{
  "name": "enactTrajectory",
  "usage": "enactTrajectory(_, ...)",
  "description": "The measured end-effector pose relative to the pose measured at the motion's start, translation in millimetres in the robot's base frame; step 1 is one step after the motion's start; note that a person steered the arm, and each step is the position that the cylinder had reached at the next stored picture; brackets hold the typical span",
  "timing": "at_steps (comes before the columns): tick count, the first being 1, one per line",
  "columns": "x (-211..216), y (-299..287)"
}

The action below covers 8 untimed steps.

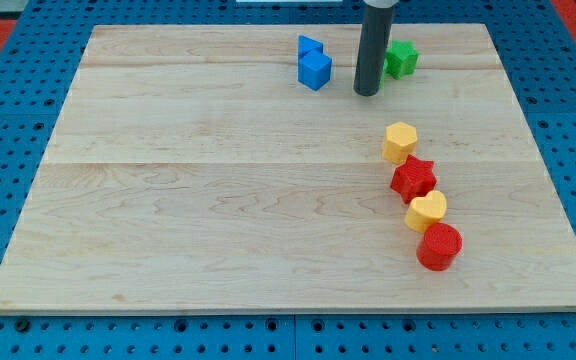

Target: Put the yellow hexagon at the bottom side of the blue blocks

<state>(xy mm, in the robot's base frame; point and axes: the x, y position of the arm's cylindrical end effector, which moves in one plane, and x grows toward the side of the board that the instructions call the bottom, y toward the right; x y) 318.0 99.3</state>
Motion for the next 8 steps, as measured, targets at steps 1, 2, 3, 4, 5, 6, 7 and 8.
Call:
enactTrajectory(1,20.2,34.2)
enactTrajectory(2,57.8,76.4)
enactTrajectory(3,100.0,62.1)
enactTrajectory(4,117.6,40.8)
enactTrajectory(5,104.7,-7.0)
enactTrajectory(6,87.4,-0.7)
enactTrajectory(7,77.3,17.5)
enactTrajectory(8,74.4,18.3)
